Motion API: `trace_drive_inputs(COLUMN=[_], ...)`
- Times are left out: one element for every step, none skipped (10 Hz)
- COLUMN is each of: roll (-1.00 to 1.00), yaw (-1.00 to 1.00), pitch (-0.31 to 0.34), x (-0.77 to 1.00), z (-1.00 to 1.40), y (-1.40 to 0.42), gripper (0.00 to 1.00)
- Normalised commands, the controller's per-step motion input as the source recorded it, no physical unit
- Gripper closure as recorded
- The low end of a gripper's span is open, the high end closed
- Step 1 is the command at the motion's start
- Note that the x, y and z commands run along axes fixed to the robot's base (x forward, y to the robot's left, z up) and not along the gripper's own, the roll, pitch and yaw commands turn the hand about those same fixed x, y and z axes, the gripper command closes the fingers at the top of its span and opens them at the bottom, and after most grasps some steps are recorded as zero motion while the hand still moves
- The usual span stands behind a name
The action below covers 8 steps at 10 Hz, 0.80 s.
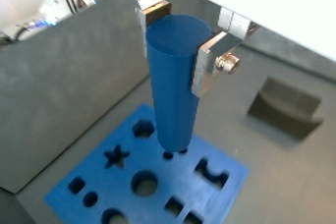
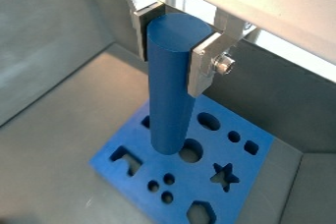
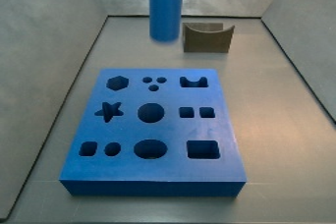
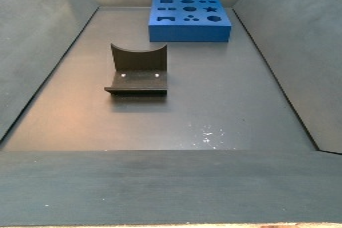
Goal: Pick up the round object. Move up. Place the round object on the fixture. Regrasp the round object. Move to above the board. Insert the round object.
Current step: Insert the round object.
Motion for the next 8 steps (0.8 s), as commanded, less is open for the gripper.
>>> trace_drive_inputs(roll=[-0.07,-0.12,-0.16,-0.20,-0.23,-0.21,-0.14,-0.12], yaw=[-0.44,-0.42,-0.41,-0.37,-0.24,-0.19,-0.09,-0.06], pitch=[-0.010,0.000,0.000,0.009,0.019,0.034,0.036,0.020], x=[0.10,0.21,0.19,0.08,0.00,-0.13,-0.18,-0.21], z=[-0.84,-0.84,-0.77,-0.67,-0.64,-0.71,-0.55,-0.42], y=[-0.34,-0.21,-0.14,-0.07,0.00,0.00,0.00,-0.01], gripper=[1.00,1.00,1.00,1.00,1.00,1.00,1.00,1.00])
